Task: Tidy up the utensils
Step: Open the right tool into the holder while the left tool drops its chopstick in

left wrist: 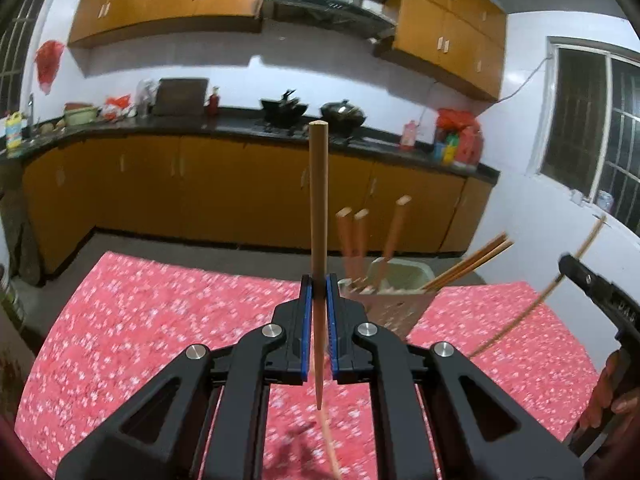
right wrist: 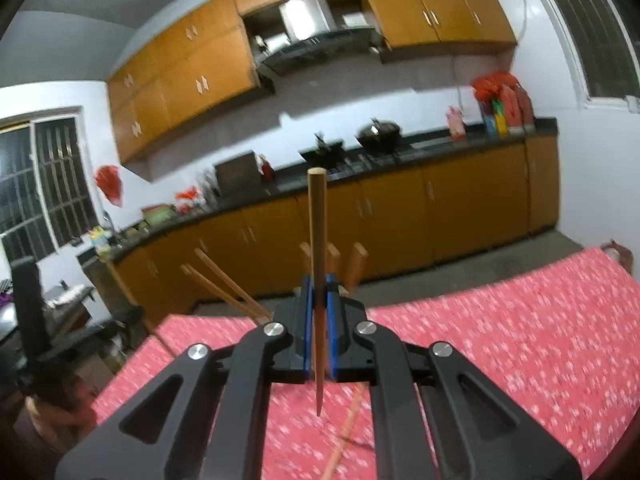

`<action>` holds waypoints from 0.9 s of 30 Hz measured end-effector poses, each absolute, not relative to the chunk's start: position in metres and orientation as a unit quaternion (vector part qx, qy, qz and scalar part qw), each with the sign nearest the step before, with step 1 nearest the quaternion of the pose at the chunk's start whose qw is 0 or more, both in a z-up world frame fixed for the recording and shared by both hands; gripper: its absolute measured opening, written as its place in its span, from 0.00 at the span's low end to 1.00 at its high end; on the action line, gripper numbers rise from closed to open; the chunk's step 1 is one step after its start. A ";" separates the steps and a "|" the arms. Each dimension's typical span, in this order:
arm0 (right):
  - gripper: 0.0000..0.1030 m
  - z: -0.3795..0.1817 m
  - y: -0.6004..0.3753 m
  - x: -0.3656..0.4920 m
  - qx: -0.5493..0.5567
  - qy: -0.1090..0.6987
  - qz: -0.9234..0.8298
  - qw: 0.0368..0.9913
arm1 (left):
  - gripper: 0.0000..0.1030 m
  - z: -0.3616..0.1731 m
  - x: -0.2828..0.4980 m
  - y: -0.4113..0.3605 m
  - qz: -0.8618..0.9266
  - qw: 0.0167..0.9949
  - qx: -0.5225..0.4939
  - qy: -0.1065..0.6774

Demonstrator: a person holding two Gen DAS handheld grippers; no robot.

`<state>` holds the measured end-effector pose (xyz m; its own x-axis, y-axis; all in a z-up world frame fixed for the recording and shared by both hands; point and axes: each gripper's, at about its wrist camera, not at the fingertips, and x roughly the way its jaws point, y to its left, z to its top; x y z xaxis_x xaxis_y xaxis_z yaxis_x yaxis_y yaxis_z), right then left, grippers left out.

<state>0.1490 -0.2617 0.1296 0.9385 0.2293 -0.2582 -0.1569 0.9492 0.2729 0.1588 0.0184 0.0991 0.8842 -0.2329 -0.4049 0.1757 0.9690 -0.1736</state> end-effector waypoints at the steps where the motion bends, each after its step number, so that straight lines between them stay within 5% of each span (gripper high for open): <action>1: 0.07 0.137 -0.259 0.149 0.123 0.133 0.103 0.978 | 0.07 0.103 0.158 0.013 -0.112 0.969 -0.065 0.210; 16: 0.07 0.193 -0.237 0.193 0.102 0.003 0.056 0.993 | 0.07 0.174 0.190 -0.036 -0.110 0.988 -0.084 0.068; 27: 0.07 0.172 -0.222 0.246 0.082 0.024 0.048 0.995 | 0.07 0.137 0.228 -0.039 -0.092 0.986 -0.089 0.109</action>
<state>0.2465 -0.2221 0.1717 0.9943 0.0988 -0.0392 -0.0910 0.9819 0.1664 0.2282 -0.0392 0.1371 0.9593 -0.2017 -0.1978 0.1630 0.9670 -0.1958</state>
